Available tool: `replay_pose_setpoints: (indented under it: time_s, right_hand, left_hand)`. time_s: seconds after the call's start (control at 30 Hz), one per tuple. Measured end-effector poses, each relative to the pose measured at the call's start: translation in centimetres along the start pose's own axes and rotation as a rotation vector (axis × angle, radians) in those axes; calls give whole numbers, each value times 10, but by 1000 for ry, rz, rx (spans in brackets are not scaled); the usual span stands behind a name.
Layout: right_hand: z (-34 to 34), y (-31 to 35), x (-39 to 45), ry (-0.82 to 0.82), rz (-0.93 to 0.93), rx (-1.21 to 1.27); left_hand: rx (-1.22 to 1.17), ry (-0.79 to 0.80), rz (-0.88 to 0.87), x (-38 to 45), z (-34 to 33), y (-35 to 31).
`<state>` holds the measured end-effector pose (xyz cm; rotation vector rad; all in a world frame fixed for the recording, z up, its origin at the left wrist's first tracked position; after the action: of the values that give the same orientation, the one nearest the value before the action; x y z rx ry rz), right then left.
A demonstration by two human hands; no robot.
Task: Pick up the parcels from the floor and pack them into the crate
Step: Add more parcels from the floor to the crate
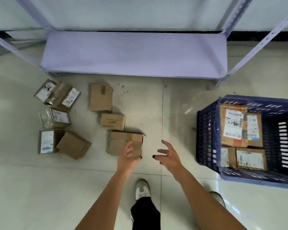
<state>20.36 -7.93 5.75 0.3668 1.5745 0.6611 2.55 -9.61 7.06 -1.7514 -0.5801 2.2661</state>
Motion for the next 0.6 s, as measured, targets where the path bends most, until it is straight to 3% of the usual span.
replay_pose_setpoints:
  time_s: [0.2,0.43,0.6]
  right_hand:
    - [-61,-52,61,36,-74,-89]
    - [-87,-92,187,77,-90,-312]
    - [-99,-107,230,102,-114,-396]
  left_hand:
    - [149,-146,68,75,66,47]
    - [312,-253,53,211,103,73]
    - [275,-217,151,266,98,101]
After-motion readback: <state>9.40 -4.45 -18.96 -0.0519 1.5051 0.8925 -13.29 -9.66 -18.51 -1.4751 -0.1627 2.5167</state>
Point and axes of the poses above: each hand's wrist, its own x-axis towards the middle knuckle, its own z-axis out of the back of the hand, y = z × x, the point moved 9 cm from there along x, towards the middle knuckle, and after that the axes turned 8 degrees about z, right-handed, at the moved point
